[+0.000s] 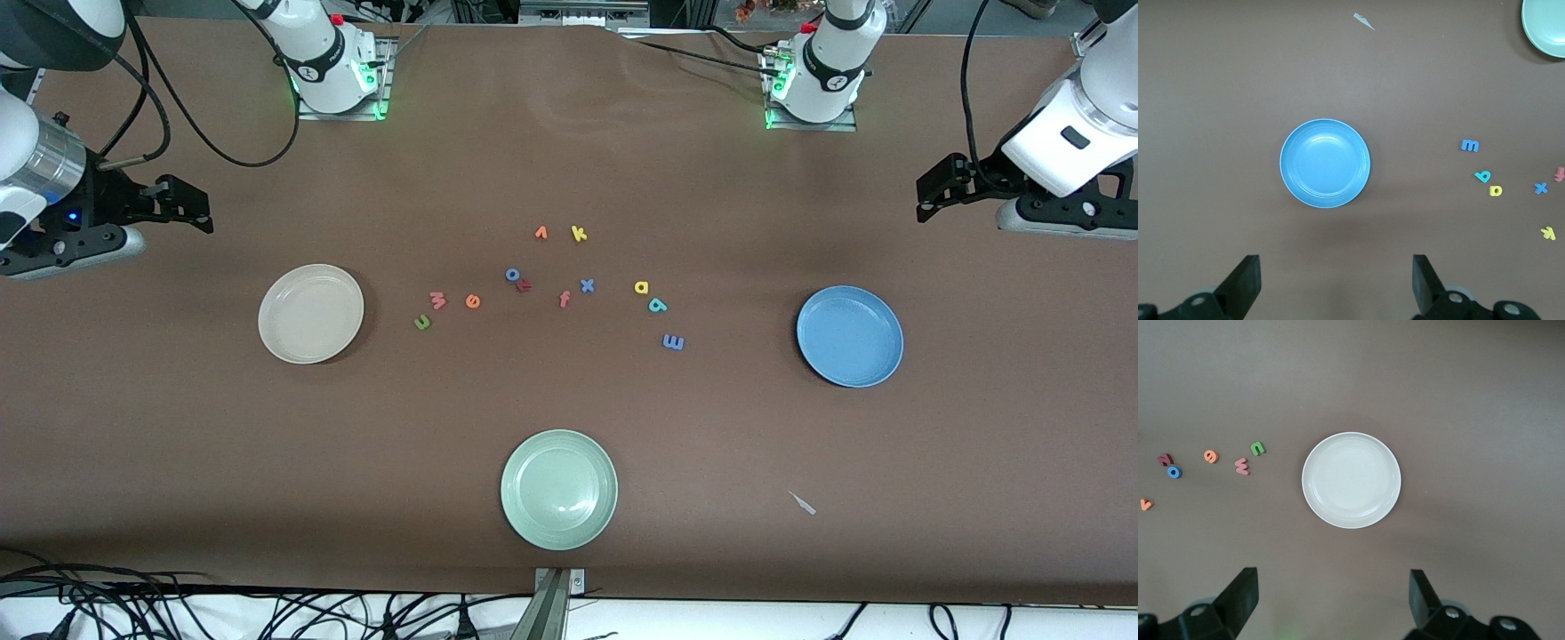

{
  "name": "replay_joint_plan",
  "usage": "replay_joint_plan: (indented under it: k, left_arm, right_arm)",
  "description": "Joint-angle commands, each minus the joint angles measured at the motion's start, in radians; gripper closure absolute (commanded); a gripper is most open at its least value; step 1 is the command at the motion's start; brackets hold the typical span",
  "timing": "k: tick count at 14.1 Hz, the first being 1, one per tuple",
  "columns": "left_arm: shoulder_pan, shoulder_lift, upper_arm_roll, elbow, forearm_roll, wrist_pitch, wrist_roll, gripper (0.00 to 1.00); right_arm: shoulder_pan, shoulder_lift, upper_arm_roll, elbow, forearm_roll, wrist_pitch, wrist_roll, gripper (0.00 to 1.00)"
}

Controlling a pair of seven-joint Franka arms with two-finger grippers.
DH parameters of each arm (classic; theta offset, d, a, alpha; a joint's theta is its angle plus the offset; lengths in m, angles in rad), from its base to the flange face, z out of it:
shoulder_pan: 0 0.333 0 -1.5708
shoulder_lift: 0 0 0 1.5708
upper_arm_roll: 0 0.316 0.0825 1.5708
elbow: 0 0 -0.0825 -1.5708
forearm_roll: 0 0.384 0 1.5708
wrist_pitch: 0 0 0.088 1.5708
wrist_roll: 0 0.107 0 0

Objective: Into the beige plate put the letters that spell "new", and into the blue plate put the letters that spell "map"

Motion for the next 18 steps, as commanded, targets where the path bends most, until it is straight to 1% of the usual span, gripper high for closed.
replay_joint_plan:
  k: [1,6,18]
  left_arm:
    - [-0.007,0.012,-0.001,0.031,0.026,-0.025,-0.006,0.00]
    - [-0.008,0.012,-0.001,0.031,0.026,-0.025,-0.006,0.00]
    - [-0.011,0.013,-0.001,0.031,0.026,-0.025,-0.004,0.00]
  right_arm:
    - [-0.007,-0.010,0.004,-0.013,0.015,0.008,0.006,0.00]
    - [-0.007,-0.009,0.002,0.001,0.011,0.009,-0.003,0.00]
    - [-0.007,-0.018,0.004,-0.031,0.008,0.018,-0.001,0.00]
